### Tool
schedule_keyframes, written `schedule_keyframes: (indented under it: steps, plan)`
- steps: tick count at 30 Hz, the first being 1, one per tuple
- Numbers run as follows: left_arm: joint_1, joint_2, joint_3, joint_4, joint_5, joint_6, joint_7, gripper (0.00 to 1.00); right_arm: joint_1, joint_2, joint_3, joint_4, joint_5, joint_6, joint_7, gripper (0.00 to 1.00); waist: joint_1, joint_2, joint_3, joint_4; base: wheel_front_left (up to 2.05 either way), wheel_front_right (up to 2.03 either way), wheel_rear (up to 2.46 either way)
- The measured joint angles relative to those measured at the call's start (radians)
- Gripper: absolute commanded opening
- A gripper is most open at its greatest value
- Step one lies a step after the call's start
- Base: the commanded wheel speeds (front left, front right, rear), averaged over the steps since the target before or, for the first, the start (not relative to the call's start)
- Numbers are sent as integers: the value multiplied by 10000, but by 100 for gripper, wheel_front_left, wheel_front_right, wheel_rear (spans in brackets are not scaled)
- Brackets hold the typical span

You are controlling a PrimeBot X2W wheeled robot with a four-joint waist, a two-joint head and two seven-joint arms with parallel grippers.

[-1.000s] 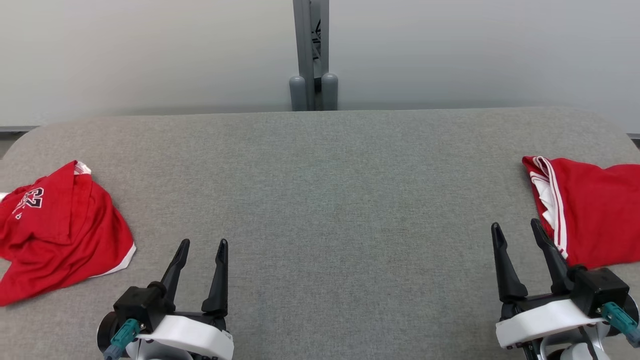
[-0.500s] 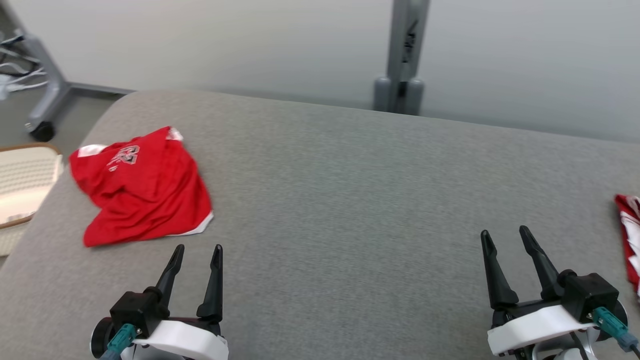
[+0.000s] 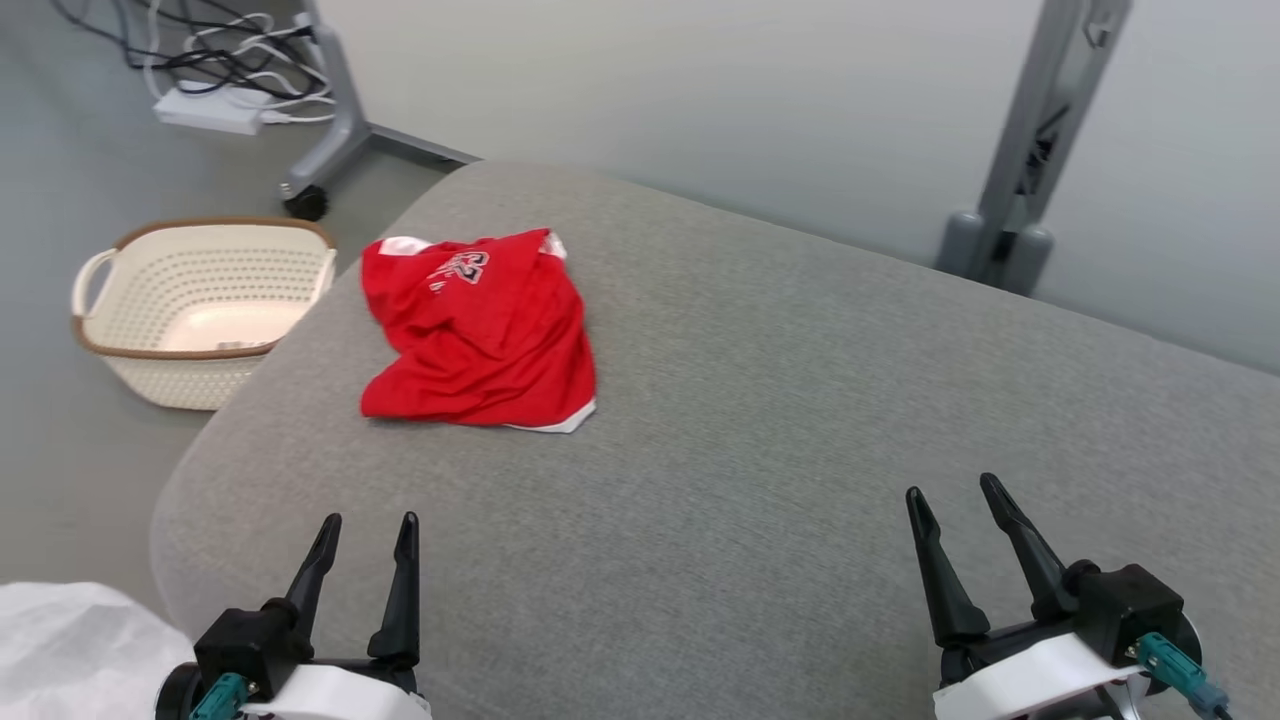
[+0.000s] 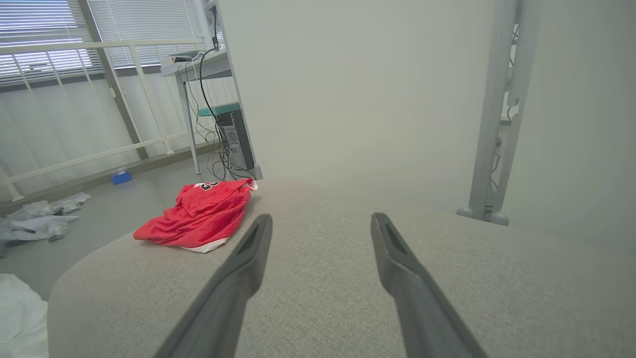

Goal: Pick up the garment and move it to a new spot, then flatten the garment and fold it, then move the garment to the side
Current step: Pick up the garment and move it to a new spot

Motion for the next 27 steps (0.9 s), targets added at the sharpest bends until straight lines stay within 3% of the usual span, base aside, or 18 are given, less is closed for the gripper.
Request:
schedule_keyframes:
  steps: [6, 22, 27]
  plan:
    - [174, 6, 268, -240, -107, 63, 2, 100, -150, 10, 362, 105, 46, 2, 0, 100, 0, 0, -25, 525, 0, 0, 0]
    - [212, -4, 314, -349, -184, 188, 2, 100, -391, 2, 397, 339, 58, 0, 0, 100, 0, 0, -21, 517, 0, 0, 0]
    - [187, 12, 514, -107, -863, 174, 2, 100, -229, 4, 190, 286, -67, 0, 0, 100, 0, 0, -83, 476, 0, 0, 0]
